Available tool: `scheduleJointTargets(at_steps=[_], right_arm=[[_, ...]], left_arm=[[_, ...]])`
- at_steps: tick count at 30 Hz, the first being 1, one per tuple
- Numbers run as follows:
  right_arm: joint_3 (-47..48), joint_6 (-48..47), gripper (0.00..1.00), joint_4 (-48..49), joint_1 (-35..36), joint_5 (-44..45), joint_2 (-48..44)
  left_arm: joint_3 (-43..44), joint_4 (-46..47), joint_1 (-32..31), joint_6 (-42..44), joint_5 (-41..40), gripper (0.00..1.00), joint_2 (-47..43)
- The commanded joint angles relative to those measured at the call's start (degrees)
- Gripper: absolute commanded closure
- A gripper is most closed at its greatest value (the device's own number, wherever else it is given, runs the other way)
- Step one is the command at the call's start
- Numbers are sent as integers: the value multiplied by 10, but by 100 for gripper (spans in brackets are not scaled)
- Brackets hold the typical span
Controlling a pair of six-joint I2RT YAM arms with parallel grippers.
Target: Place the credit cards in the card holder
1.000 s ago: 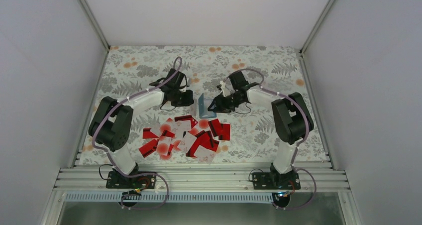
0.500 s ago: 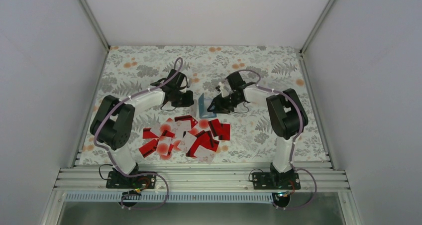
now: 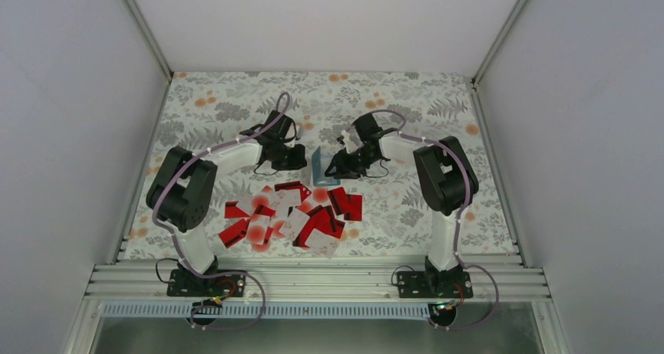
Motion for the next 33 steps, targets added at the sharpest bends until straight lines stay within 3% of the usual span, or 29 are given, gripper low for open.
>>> scheduleJointTargets(at_steps=[1,33], right_arm=[[13,6,60,-3,8,2,23],[62,-11,65,-30,17,-15,7]], left_arm=[[2,14,0,7,22,98,20],[-18,33,0,3,54,98,32]])
